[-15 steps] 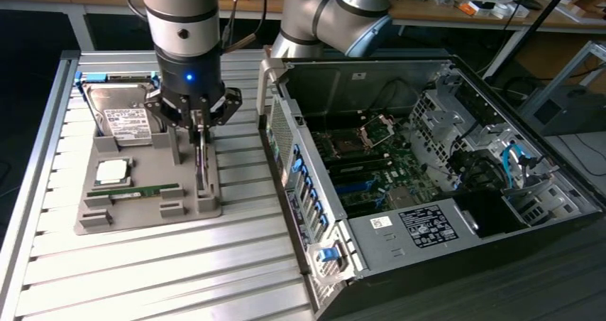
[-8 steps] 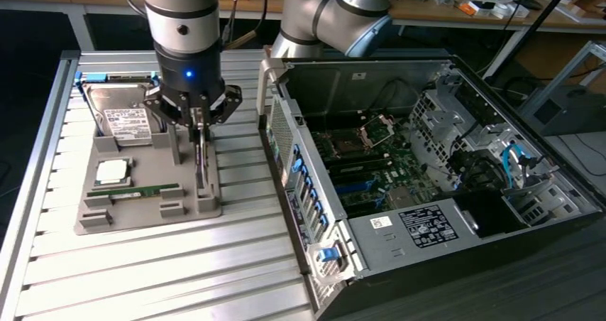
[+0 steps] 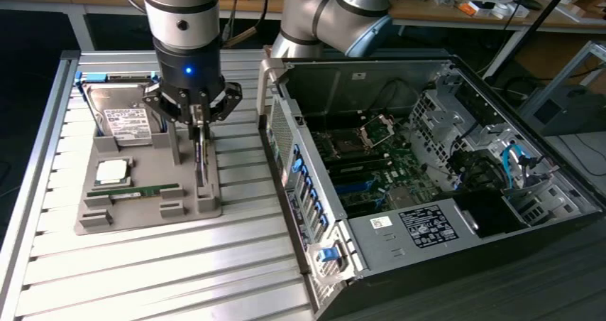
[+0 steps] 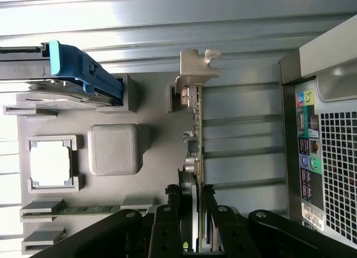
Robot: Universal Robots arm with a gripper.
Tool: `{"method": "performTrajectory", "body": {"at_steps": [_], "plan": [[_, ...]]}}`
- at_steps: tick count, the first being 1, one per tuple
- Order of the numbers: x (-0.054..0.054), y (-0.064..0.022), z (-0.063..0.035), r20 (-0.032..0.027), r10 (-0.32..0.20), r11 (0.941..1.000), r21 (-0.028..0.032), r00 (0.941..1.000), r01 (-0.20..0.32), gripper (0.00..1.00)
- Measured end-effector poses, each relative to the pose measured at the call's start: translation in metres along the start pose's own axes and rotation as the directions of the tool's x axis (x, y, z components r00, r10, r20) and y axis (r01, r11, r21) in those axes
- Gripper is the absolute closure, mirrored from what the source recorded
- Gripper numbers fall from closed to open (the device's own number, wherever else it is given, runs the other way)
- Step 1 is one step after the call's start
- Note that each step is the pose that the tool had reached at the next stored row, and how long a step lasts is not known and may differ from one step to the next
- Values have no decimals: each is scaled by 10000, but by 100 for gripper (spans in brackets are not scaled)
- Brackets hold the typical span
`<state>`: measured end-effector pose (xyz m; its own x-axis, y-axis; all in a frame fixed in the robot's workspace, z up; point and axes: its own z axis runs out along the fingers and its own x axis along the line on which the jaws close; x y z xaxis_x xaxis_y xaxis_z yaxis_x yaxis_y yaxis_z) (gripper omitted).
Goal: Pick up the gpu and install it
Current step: 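Pick up the gpu and move the gpu toward the slot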
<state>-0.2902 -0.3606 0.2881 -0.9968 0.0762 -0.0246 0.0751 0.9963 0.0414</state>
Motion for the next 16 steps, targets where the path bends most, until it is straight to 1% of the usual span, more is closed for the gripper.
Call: {"method": "performTrajectory", "body": {"at_steps": [6, 16], "plan": [[-2, 3, -67, 1, 0, 10000, 0, 10000, 0, 73], [-3, 5, -125, 0, 0, 10000, 0, 10000, 0, 73]]}}
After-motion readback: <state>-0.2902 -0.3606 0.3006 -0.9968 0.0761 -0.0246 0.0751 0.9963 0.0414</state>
